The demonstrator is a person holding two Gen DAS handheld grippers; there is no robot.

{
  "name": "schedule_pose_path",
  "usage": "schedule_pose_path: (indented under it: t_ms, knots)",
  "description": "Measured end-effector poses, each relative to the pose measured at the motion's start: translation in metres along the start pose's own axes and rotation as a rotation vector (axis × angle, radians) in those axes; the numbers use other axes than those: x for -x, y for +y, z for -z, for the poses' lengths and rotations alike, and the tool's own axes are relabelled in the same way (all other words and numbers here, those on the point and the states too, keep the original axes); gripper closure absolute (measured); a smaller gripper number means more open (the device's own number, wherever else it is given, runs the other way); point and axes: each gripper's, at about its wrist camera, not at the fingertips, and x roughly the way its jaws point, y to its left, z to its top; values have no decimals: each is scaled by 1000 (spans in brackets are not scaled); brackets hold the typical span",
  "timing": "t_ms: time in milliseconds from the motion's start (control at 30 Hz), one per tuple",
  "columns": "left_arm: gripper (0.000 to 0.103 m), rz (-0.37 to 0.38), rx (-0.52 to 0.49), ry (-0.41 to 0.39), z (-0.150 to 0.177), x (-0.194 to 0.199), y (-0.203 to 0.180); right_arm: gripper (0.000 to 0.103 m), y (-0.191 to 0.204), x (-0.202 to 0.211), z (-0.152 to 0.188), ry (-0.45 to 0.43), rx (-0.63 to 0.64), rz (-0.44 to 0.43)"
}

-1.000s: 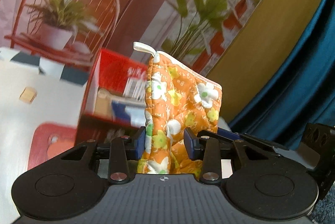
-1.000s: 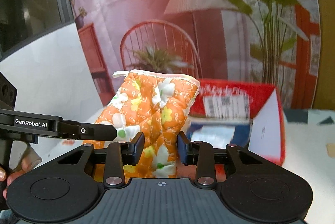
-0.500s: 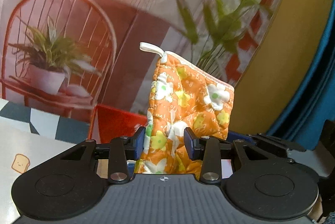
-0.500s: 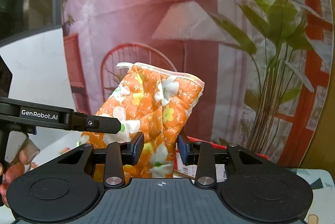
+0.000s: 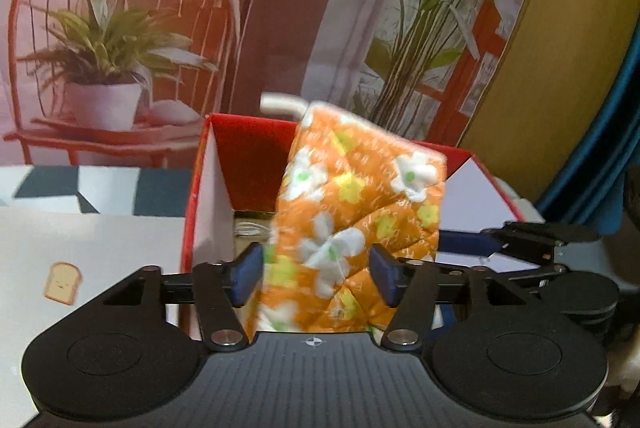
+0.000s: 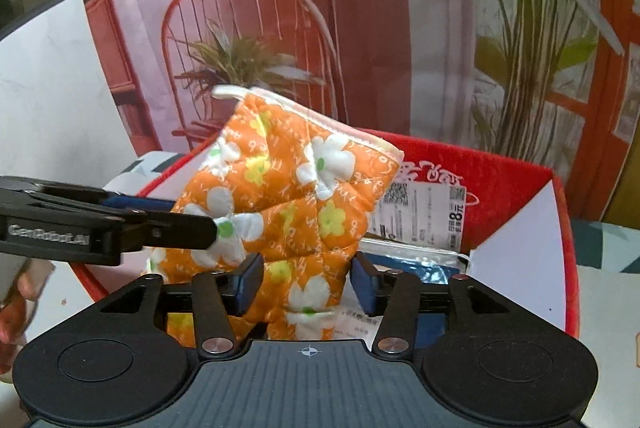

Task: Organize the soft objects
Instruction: 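Lift the orange pouch with the left tool and release it into the red box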

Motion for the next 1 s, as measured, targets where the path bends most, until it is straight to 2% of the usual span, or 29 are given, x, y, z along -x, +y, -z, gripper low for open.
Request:
schedule_pose_path:
  t_ms: [33,133,267,333,400,500,567,633,1000]
  knots:
    - [36,-13,-12,-3,0,3,-1,42,0,0,1,1,2,15]
    - [36,-30,-36,-13,2,13,-4,27,-1,4,2,-17,-3,49]
    - [35,-31,-25,-16,7,25,-5,15,-1,16,5,-33,-7,82]
    - [34,-35,-26,-21,10,30,-6,5,0,22,7,-40,1,101]
    - [31,-41,-31,-31,15,38,-8,0,3,31,10,-51,10,121]
    - [23,-51,-36,-49,21,50,-13,0,4,44,17,-62,-1,131]
    - [10,-57,-36,-56,27,60,-14,0,5,52,21,-67,-18,133]
    - [3,-66,-30,-66,31,69,-15,0,6,61,26,-82,-31,138]
    - [0,-109,-18,-66,57,98,-23,0,16,111,50,-209,-110,133]
